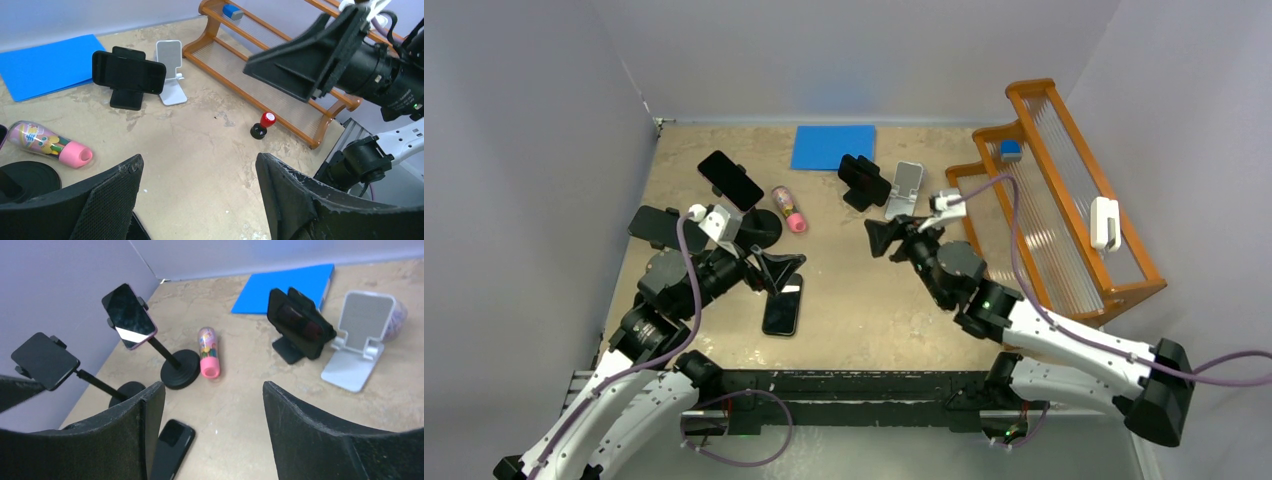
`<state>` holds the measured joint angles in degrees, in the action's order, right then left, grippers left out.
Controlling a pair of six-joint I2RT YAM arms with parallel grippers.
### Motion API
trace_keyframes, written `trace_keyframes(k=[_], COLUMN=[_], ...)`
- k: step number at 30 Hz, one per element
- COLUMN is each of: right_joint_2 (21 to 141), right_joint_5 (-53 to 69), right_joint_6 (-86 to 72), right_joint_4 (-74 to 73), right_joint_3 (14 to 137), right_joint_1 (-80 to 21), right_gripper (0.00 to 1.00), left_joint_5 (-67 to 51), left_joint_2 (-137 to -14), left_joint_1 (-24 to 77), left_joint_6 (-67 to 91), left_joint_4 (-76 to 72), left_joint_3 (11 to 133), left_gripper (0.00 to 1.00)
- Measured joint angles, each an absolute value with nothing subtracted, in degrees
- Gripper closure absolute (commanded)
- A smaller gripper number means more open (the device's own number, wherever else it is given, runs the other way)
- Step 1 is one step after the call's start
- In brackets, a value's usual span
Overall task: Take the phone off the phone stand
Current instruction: Pick up the phone stand with the phone at the center of the board.
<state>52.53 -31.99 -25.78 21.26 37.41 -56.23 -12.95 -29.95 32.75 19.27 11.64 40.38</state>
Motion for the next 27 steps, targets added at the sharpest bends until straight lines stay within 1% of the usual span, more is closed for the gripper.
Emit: trace_keyframes(k=[3,6,13,17,21,24,27], right_joint_2=[59.11,63.9,72.44,74.26,74.0,72.44,71.02], right_joint_5=[-31.31,-26.46,-14.81,-8.43,-2.72,0.58,3.31], right_joint_6=[-22.83,-21.93,-22.96,-23.9,-24.73,-25.78,-26.83], right_joint_4=[20.88,20.86,20.84,21.67,24.77,27.09,27.53], right_joint_3=[44.05,49.47,56.38,56.55,56.1,53.45,51.05], right_joint_1=[-54.78,-50.28,-35.62,-33.36,-33.74,-33.82,-33.8], right_gripper=[0.26,0.27,0.3,0.31,0.32,0.32,0.32], left_joint_5=[-12.78,-12.47,-11.66,-9.91,-2.5,3.79,11.35], left_joint_2=[-30.04,-30.04,-29.43,-27.81,-26.28,-26.52,-26.87], left_joint_1=[32.75,32.75,32.77,32.75,32.75,32.75,32.77], left_joint_6=[19.25,19.27,19.31,19.46,21.69,24.67,30.09], left_joint_4=[11.64,11.33,9.3,8.84,11.07,18.13,28.23], left_joint_3=[40.38,40.34,37.89,36.67,37.28,40.64,46.7], left_gripper=[0.19,0.19,0.12,0.1,0.1,0.1,0.05])
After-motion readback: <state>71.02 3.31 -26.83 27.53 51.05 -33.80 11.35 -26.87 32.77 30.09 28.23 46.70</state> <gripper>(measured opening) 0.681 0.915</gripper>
